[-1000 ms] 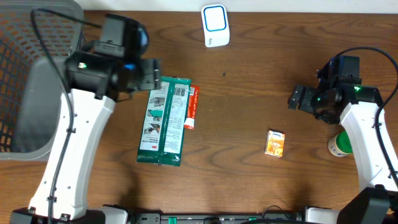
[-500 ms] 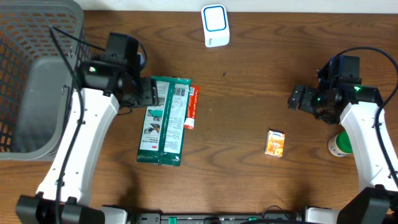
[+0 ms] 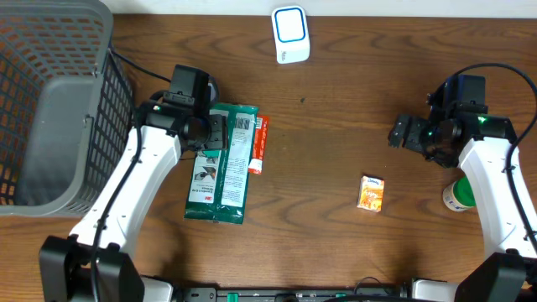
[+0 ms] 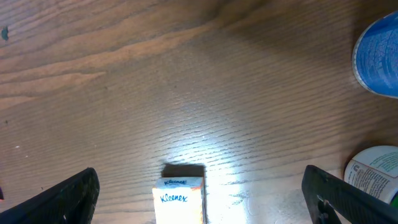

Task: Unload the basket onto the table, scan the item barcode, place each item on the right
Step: 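Move the left gripper to the green 3M glove pack and grasp it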

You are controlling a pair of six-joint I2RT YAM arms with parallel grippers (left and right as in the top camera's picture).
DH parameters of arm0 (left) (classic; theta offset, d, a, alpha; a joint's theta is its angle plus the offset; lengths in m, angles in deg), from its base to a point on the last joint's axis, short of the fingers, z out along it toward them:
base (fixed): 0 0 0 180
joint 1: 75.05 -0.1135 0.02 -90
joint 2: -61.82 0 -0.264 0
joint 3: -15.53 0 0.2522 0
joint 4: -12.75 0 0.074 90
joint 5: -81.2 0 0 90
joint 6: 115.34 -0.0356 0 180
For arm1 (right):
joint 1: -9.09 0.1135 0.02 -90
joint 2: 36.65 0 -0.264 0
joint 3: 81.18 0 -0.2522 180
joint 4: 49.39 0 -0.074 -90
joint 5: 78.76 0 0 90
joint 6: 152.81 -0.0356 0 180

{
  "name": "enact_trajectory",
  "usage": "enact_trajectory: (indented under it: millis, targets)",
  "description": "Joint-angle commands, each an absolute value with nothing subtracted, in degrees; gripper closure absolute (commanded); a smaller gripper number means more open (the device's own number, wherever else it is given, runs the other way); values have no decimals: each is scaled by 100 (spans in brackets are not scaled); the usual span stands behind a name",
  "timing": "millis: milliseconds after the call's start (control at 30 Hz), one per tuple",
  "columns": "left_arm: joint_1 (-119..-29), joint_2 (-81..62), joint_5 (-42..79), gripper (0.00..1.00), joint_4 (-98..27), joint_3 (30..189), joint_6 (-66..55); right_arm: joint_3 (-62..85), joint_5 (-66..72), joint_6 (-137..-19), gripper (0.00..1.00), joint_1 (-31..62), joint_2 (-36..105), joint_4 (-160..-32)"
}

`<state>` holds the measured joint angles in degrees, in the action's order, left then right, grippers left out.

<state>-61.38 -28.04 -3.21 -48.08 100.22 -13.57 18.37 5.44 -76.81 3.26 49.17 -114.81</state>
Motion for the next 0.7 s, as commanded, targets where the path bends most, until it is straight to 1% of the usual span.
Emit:
enact_trajectory:
  millis: [0,33,200,367,500,667]
  targets:
    - [-6184,-3079,-577,30,-4898,10027,-1523,1714,520,-7711,1,351,4810,-11481]
    - [-6212,-3160,-507,26,-4950,10027,-1700,1714,520,-7709,1,351,4810,-11481]
    - [-6492,-3503,199,23,-5103,10027,-2343,1714,520,-7709,1,351,4810,-11481]
    - [-6938,-3801,337,17,-5121,10027,-2367,1714,520,-7711,1,351,4810,-11481]
    - [-7130,-4054,861,16,-5001,10020,-2559,1714,520,-7709,1,351,4810,-11481]
    - [-7146,-4518,1008,16,-4935,9974,-2603,1714,520,-7711,1,351,4810,-11481]
